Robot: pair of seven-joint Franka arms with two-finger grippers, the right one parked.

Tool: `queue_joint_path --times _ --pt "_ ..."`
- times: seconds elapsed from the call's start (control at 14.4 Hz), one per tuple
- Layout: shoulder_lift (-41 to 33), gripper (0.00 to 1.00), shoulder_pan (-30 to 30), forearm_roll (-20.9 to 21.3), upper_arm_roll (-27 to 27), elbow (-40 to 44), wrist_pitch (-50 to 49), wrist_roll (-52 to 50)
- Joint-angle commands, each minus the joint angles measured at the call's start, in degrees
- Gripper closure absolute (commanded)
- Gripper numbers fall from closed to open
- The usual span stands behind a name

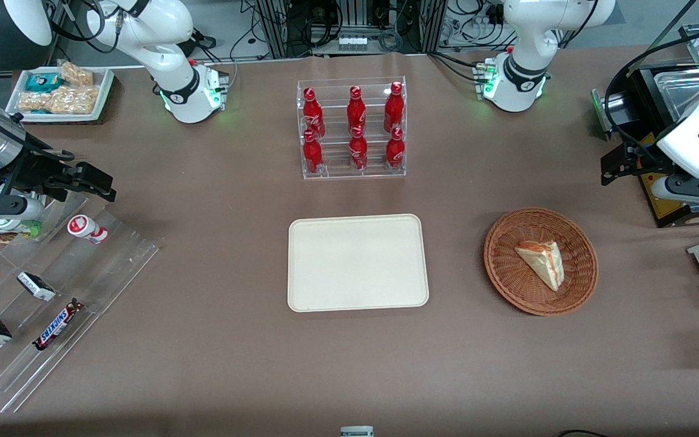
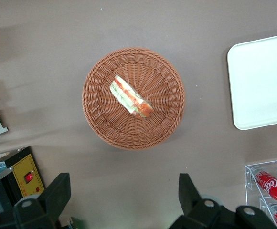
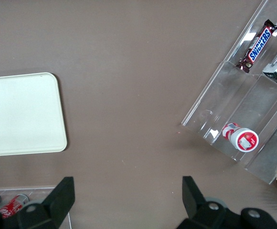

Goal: Place sandwich from basket to tray
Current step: 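Move the left gripper over the wicker basket holding the sandwich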

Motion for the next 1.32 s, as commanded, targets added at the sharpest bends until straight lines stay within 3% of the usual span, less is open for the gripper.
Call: queue_joint_path --times 0.0,0.42,0.62,0.9,1.25 --pt "0.3 0.00 0.4 0.4 -0.3 0.9 -1.2 0.6" --pt "0.6 0.00 0.6 0.4 -0.1 0.7 -5.4 0.3" --pt "1.8 0.00 1.4 0.4 0.5 -5.6 -3.2 0.2" --pt "0.1 0.00 2.6 0.4 0.6 -23.0 14.6 0.0" --pt "0.9 0.00 2.6 0.5 0.7 -34.8 35.2 -7.4"
